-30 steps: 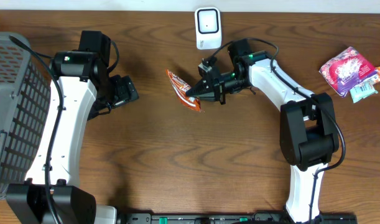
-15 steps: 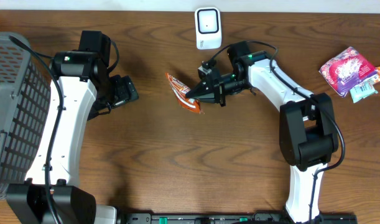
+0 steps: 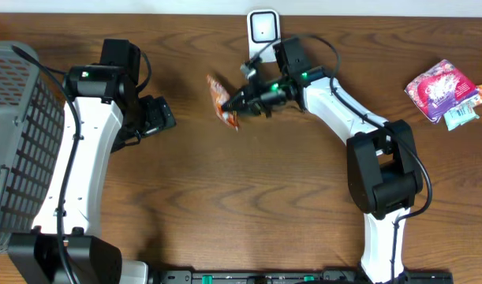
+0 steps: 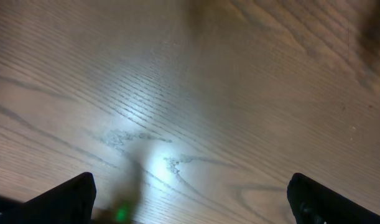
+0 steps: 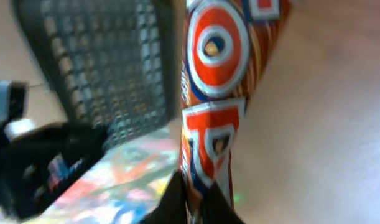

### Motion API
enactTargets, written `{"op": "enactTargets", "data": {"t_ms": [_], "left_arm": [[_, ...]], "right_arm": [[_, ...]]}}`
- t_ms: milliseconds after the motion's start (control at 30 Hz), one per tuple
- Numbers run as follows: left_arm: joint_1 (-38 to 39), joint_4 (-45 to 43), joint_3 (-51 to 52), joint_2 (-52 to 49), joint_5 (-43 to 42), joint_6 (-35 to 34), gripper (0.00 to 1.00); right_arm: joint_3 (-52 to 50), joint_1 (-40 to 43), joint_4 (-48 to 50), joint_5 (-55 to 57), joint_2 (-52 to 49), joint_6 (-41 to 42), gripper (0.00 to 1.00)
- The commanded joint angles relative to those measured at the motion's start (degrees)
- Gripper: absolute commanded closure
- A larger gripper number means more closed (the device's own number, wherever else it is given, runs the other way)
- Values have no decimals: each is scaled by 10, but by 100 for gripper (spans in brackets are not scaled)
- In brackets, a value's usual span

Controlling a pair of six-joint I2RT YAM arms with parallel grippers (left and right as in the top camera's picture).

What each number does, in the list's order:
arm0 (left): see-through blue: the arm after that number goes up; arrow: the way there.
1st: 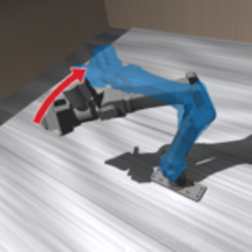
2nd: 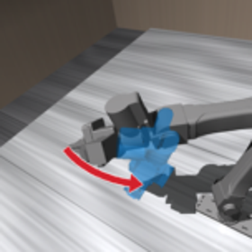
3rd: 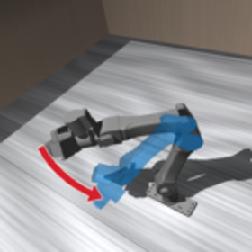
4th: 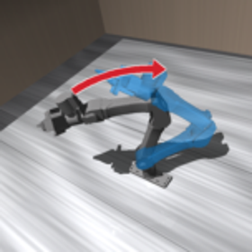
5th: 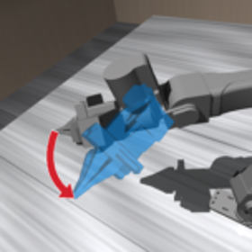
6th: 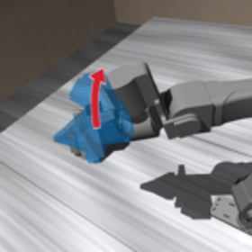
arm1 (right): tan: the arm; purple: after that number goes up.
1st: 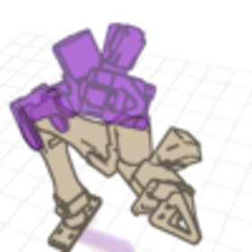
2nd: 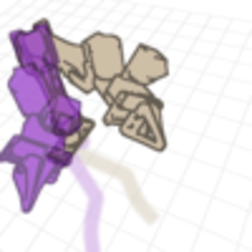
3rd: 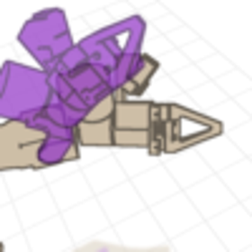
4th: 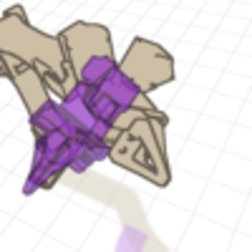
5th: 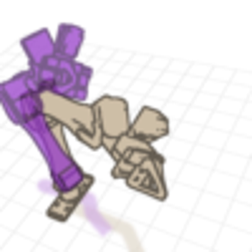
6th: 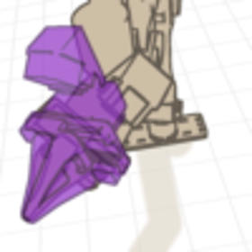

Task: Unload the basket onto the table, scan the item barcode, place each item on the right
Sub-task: 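Hold the red TOP bar up to the white scanner window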

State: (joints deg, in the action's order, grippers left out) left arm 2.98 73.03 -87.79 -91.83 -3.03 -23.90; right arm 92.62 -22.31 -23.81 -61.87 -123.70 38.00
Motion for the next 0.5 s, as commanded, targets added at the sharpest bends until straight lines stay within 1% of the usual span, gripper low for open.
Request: {"op": "enactTargets", "data": {"t_ms": [0, 100, 233, 333, 467], "left_arm": [[-1, 0, 1, -3, 7, 8, 2], [-1, 0, 1, -3, 7, 8, 2], [-1, 0, 1, -3, 7, 8, 2], [-1, 0, 1, -3, 7, 8, 2], [-1, 0, 1, -3, 7, 8, 2]], "right_arm": [[47, 1, 49, 260, 21, 30, 99], [71, -1, 48, 433, 21, 12, 99], [82, -2, 61, 587, 21, -15, 99], [82, -1, 82, 638, 17, -24, 99], [82, 3, 143, 643, 6, -59, 99]]}}
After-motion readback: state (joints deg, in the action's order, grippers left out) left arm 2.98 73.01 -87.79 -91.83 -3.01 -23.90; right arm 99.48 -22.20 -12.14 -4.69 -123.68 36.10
